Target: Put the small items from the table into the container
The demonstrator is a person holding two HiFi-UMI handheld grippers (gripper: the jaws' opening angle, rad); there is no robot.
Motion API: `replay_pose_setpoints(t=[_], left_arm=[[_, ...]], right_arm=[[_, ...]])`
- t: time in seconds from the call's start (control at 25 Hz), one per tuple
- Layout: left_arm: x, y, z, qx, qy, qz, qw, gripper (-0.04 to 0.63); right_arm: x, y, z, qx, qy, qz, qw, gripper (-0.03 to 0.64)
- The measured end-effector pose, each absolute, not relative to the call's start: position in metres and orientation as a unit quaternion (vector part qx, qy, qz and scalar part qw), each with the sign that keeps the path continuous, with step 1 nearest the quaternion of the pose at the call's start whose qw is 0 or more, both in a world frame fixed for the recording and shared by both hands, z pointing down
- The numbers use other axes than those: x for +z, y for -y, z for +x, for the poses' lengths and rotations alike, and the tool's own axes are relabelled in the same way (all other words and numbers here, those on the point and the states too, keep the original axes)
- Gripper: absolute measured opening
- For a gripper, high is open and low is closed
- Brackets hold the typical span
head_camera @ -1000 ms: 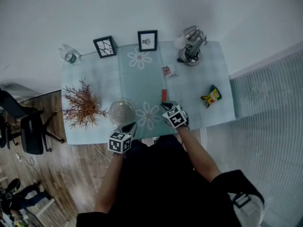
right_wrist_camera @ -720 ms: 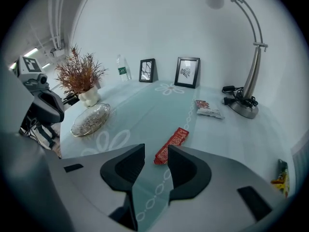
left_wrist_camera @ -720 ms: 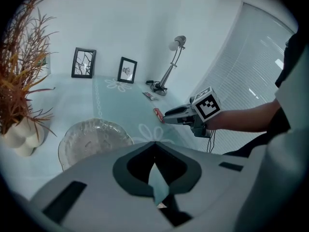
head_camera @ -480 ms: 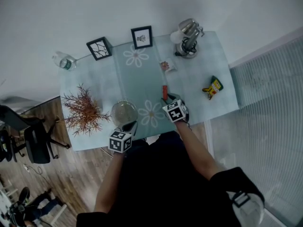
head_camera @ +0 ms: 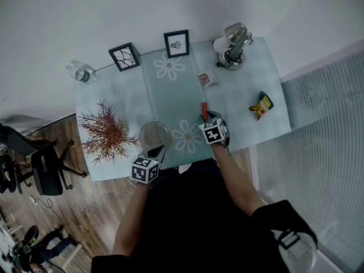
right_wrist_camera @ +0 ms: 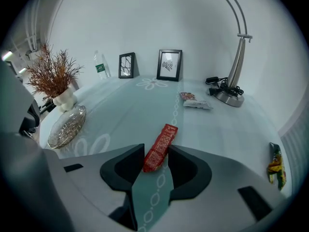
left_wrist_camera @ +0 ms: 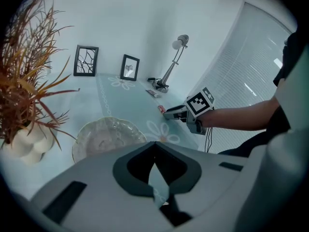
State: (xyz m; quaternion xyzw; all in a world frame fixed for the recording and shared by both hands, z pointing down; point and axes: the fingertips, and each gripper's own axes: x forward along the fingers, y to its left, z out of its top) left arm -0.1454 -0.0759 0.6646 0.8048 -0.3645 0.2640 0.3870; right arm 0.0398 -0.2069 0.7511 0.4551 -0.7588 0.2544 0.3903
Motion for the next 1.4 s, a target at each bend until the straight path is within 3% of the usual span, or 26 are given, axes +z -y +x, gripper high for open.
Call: replay_pose_setpoints(t=[0.2,0.36,1.08,1.4], left_arm=[[0.666,0.077,-0.151,0.265,0.361,0.805,0.388,0.003],[0.667,0.078,-0.154,0.267,0.357,0.807,0.387,0.003],[0.665,0.078,-0.159,0.254,0.367,0.807,0.386,0.003],[0.667,0.064,-0.158,0.228,0.407,0.789,0.399,0.003]], right_arm=[[0.754,0.209,0.045,0.271,0.734,0.492,0.381,0.15],[0.755,0.214,0.044,0.335,0.696,0.549,0.318,0.15],[0.751,0.207,0.037,0.314,0.724,0.507,0.346,0.12],[0.727,0.177,-0.037,0.153,0.844,0.309,0.41,0.121]])
